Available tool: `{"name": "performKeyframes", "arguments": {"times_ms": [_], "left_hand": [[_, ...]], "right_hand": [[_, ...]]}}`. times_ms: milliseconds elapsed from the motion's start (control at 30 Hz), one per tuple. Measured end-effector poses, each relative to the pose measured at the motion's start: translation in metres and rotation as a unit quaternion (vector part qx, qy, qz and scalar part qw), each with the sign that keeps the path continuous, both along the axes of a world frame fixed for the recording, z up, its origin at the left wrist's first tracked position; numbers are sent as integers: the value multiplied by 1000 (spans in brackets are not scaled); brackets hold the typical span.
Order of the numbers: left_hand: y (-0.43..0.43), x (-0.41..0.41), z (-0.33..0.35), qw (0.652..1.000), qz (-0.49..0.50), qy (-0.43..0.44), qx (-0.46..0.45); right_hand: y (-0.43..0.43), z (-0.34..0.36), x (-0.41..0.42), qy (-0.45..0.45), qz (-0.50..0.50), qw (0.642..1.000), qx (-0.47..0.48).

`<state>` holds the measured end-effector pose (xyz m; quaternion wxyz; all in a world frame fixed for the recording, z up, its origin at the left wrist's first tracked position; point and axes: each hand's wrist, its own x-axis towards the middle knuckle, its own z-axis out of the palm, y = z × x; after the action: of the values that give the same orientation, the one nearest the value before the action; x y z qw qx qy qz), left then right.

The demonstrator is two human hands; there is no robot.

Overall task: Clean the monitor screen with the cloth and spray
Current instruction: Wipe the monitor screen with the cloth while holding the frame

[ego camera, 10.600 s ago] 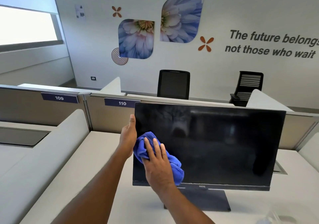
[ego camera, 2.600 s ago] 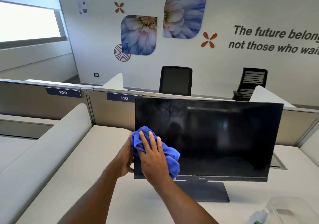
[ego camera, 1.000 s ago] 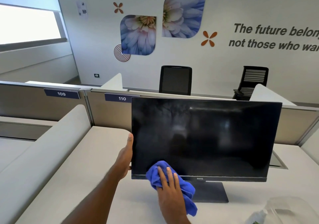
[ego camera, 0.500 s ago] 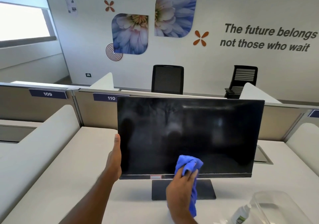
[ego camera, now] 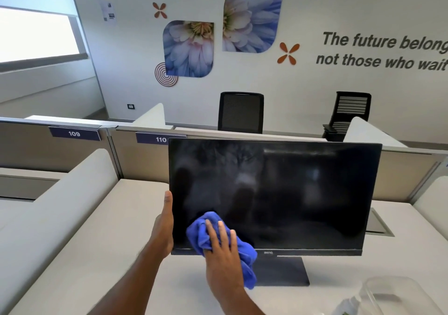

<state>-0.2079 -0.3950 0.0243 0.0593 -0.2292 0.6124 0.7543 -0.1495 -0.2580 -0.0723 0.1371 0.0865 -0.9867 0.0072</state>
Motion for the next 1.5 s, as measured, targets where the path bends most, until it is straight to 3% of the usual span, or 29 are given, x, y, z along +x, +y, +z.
{"name": "performKeyframes", "arguments": {"times_ms": [133,267,500,600,733,800,900,1133,1300,1500], "left_hand": [[3,-1,0,1000,-5,-5,-9],[5,-1,-1,1000,2,3,-14],[6,-2,0,1000,3,-4,-27],[6,-2,-1,1000,4,-8,-25],[5,-4,-4,1000,9,2,-10],[4,-3,-7,1000,16,9,4],[2,-4,-9,1000,16,13,16],[4,-8,-14,999,31,23,-1],[8,-11,-15,998,50,21,-10],[11,-12,-23,996,76,22,-32]], "right_hand": [[53,-10,11,79,-154,984,-35],[110,-17,22,35,-290,946,-141],[110,-11,21,-3,-351,917,-187],[77,-16,22,-37,-287,941,-176],[31,-25,25,16,-70,997,-20],[16,-28,22,-2,29,999,31],[6,-25,18,-21,70,996,59],[63,-22,21,52,-98,994,-20],[136,-17,24,27,-289,945,-149],[156,-3,25,20,-338,925,-172]]}}
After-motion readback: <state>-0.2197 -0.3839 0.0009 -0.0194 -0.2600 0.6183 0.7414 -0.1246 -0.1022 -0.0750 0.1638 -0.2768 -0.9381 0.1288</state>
